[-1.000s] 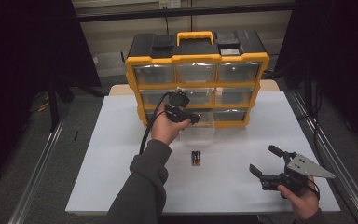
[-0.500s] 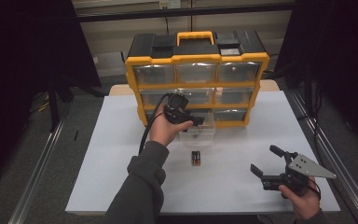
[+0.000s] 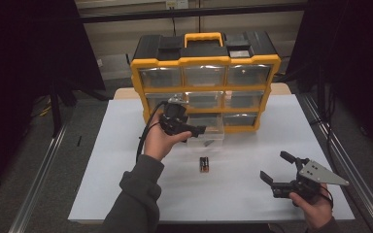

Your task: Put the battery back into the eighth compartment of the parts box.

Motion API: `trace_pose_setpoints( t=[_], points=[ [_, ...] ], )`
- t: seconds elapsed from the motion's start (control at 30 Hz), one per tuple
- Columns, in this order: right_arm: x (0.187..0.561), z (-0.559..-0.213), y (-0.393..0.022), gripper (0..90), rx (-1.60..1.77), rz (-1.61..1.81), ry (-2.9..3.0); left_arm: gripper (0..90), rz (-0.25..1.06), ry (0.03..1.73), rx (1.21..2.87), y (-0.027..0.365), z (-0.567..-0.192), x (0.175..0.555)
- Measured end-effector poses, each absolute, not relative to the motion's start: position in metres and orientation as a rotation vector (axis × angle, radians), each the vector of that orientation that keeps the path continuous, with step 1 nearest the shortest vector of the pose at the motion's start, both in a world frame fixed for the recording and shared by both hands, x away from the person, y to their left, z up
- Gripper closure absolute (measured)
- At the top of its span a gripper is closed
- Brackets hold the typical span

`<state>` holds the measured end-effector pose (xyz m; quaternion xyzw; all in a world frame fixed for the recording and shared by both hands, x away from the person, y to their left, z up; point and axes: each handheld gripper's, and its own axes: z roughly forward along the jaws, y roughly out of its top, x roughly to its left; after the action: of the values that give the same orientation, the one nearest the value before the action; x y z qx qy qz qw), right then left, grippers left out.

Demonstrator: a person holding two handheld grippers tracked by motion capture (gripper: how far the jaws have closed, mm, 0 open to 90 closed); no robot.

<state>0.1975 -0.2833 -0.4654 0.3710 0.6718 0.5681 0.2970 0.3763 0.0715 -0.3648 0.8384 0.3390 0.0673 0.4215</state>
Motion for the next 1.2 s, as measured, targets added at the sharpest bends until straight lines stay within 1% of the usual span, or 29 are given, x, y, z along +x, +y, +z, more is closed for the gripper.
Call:
trace_pose_setpoints(
  t=[0.07, 0.1, 0.17, 0.4, 0.57, 0.8, 1.2],
  points=[
    [0.198, -0.465, -0.283, 1.9, 0.982, 1.509, 1.783, 19.5, 0.175, 0.861, 2.084, 0.073, -0.366, 0.374],
    [0.198, -0.465, -0.283, 1.9, 0.982, 1.509, 1.783, 19.5, 0.176, 0.855, 2.101, 0.076, -0.366, 0.373],
    [0.198, -0.465, -0.283, 1.9, 0.982, 1.508, 1.784, 19.3, 0.17, 0.875, 2.053, 0.077, -0.368, 0.369],
    [0.197, -0.465, -0.283, 1.9, 0.985, 1.509, 1.784, 18.3, 0.165, 0.869, 2.039, 0.085, -0.374, 0.363],
    [0.197, -0.465, -0.283, 1.9, 0.978, 1.509, 1.788, 18.0, 0.178, 0.868, 2.054, 0.092, -0.379, 0.358],
    [0.197, -0.465, -0.283, 1.9, 0.98, 1.51, 1.789, 17.1, 0.159, 0.884, 2.05, 0.102, -0.391, 0.354],
    [0.197, -0.465, -0.282, 1.9, 0.975, 1.507, 1.786, 16.4, 0.16, 0.904, 2.056, 0.103, -0.408, 0.342]
  ],
)
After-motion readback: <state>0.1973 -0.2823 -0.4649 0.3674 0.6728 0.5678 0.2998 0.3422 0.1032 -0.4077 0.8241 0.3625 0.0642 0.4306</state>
